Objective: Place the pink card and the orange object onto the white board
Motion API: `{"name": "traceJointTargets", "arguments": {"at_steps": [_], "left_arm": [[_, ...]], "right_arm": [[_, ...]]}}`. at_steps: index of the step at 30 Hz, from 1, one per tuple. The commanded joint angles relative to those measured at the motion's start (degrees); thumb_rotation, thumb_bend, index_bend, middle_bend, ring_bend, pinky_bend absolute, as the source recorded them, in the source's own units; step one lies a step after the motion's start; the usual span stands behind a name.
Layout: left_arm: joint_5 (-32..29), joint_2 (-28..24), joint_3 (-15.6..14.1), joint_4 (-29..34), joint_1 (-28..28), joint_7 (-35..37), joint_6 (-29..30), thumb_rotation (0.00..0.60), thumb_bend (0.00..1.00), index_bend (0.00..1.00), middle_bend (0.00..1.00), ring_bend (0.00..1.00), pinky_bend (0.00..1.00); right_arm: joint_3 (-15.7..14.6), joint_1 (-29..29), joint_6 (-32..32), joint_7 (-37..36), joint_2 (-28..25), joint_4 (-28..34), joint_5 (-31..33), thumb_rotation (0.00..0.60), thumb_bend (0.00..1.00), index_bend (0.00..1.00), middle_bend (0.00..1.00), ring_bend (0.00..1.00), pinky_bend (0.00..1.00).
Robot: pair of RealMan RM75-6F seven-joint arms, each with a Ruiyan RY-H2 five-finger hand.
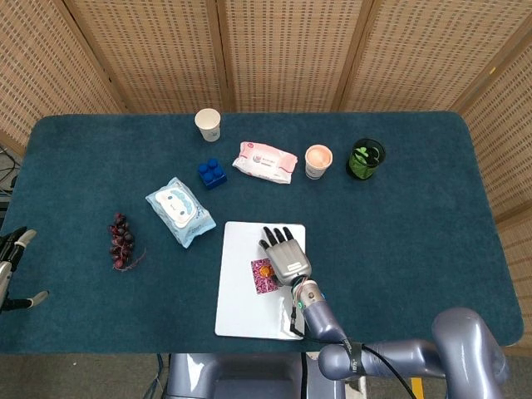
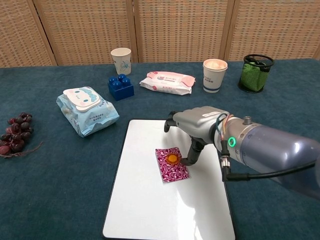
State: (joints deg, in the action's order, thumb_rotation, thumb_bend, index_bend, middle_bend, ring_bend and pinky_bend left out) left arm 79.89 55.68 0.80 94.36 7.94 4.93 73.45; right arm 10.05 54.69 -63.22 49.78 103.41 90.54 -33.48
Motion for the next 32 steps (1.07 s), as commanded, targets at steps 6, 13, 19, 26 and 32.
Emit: {"name": "traceJointTargets", "arguments": {"at_steps": [6,13,19,26,32], "left_arm": [[0.3,-0.3,0.0,-0.1,-0.2,0.8,0.4,0.6,0.0,0.0,0.0,0.0,0.0],[2.4,-0.4,-0.5,-0.1,-1.0,1.6,2.5,0.6,0.0,0.0,0.0,0.0,0.0],[5.4,0.1,-1.0,0.1,-2.1,1.1,6.0,0.6,0.0,0.0,0.0,0.0,0.0],[7.9,1.2,-0.9,-1.6,-3.3,2.3,10.0,0.6,0.0,0.0,0.0,0.0,0.0],[8.6,1.6,-1.0,-2.2,-3.9,1.9,11.5,0.6,0.0,0.0,0.0,0.0,0.0]], "right_arm": [[-0.3,-1.9,-2.4,-1.6,-6.2,7.6,-4.1,0.6,0.34,0.16,0.0,0.0,0.06],[-7.9,-11.5,-9.0,-12.3,-23.8,14.7,-25.4,0.6,0.06,0.03,0.0,0.0,0.06],[-13.6,-21.4,-18.1,-32.4,-31.4,4.5,-41.9,0.6,0.0,0.0,0.0,0.0,0.06],[-16.1,-32.0,-25.9,-48.8,-33.5,-6.2,-45.3,0.6,0.0,0.0,0.0,0.0,0.03],[-16.6,-37.7,-29.1,-53.8,-33.3,-7.3,-46.4,0.6,0.0,0.0,0.0,0.0,0.0]]}}
